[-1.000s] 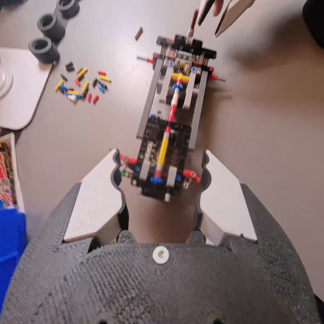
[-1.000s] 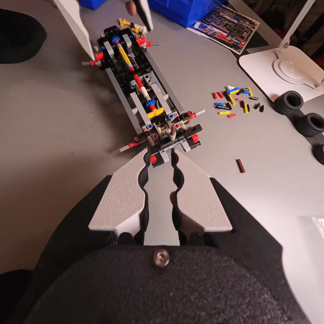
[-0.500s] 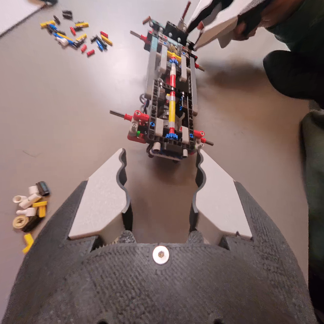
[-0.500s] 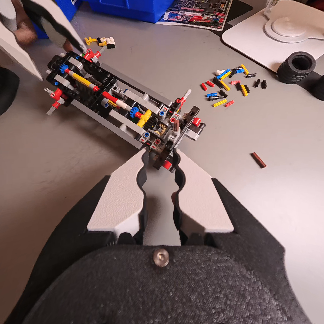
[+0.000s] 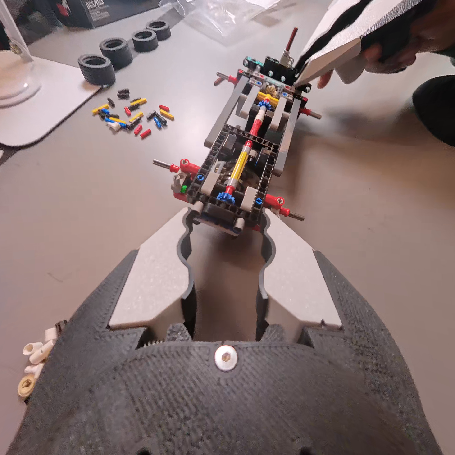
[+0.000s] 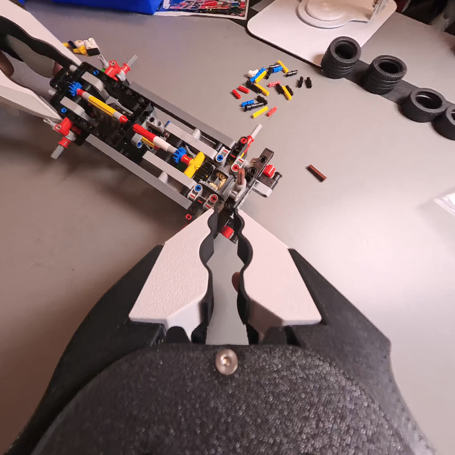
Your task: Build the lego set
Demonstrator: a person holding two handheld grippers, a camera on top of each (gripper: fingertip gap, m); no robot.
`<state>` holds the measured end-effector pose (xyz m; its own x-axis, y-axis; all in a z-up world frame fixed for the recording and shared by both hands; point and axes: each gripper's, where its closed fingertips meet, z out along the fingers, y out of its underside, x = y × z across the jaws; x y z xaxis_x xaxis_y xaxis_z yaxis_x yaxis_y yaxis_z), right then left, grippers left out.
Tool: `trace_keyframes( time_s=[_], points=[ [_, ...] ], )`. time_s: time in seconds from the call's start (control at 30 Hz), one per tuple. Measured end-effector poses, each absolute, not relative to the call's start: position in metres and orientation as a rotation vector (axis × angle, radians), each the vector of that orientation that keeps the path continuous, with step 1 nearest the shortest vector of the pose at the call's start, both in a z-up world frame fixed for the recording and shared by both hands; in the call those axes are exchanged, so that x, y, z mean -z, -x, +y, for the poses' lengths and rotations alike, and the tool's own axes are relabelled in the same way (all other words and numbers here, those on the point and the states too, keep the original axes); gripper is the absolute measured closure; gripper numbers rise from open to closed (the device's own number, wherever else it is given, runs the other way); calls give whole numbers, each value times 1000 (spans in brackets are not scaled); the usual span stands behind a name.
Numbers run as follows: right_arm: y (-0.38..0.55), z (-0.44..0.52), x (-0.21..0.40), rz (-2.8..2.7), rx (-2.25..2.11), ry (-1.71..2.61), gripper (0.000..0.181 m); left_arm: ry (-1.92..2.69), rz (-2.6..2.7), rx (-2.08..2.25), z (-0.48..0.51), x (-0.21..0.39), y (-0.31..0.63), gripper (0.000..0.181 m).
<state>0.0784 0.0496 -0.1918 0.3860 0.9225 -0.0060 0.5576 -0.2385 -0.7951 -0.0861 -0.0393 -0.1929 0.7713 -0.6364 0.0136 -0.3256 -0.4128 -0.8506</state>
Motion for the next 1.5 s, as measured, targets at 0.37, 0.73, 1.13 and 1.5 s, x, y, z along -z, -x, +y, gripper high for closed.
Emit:
trace_keyframes(
  time_s=[0.37, 0.73, 1.13, 1.5],
  points=[
    [-79, 59, 185, -1190, -717, 1798, 163, 1868, 579, 357, -28, 169, 98, 128],
    [-76, 64, 130, -1008, -867, 1458, 150, 1623, 316, 292, -20, 119, 145, 111],
    [-76, 69, 126, -941, -934, 1416, 153, 1581, 279, 186, -18, 114, 159, 115],
    [-74, 88, 107, -880, -881, 1357, 159, 1561, 216, 150, -16, 111, 173, 120]
  ],
)
